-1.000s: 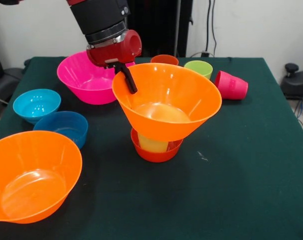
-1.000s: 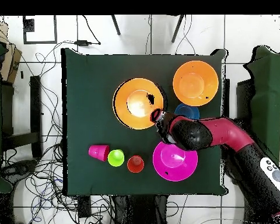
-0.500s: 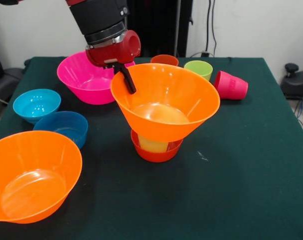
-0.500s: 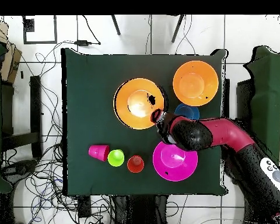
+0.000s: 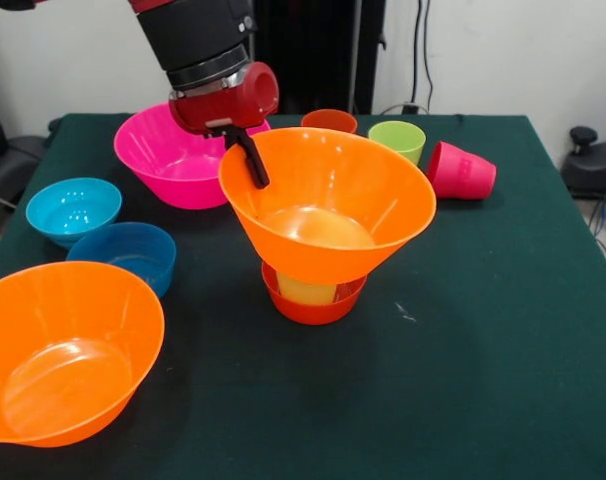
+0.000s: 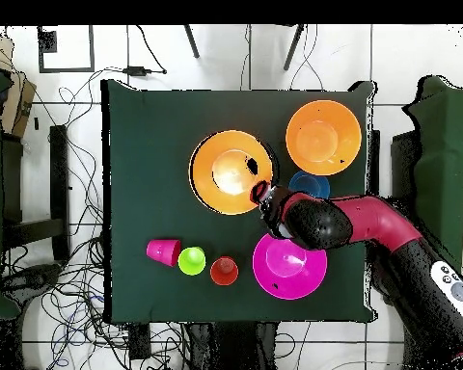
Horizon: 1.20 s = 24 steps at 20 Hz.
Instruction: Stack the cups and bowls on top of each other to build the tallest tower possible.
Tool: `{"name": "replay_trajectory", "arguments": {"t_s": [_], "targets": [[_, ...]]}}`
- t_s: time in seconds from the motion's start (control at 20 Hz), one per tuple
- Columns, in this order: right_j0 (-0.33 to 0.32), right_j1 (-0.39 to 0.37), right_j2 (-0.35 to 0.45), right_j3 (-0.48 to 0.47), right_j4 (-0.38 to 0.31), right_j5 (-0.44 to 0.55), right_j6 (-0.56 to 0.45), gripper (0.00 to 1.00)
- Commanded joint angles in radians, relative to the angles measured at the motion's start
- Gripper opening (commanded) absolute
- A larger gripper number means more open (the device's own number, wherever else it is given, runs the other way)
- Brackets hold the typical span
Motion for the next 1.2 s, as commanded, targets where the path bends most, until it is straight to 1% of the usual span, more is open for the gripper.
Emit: {"name": "replay_trajectory", "arguments": {"t_s": [0.05,0.6,1.2], "targets": [[0.022,-0.007,-0.046,0.025,-0.083,-0.018,-0.165,0.0],[0.038,-0.008,-0.07,0.041,-0.095,-0.026,-0.137,0.0],[0.054,-0.016,-0.093,0.072,-0.117,-0.058,-0.103,0.0]]}}
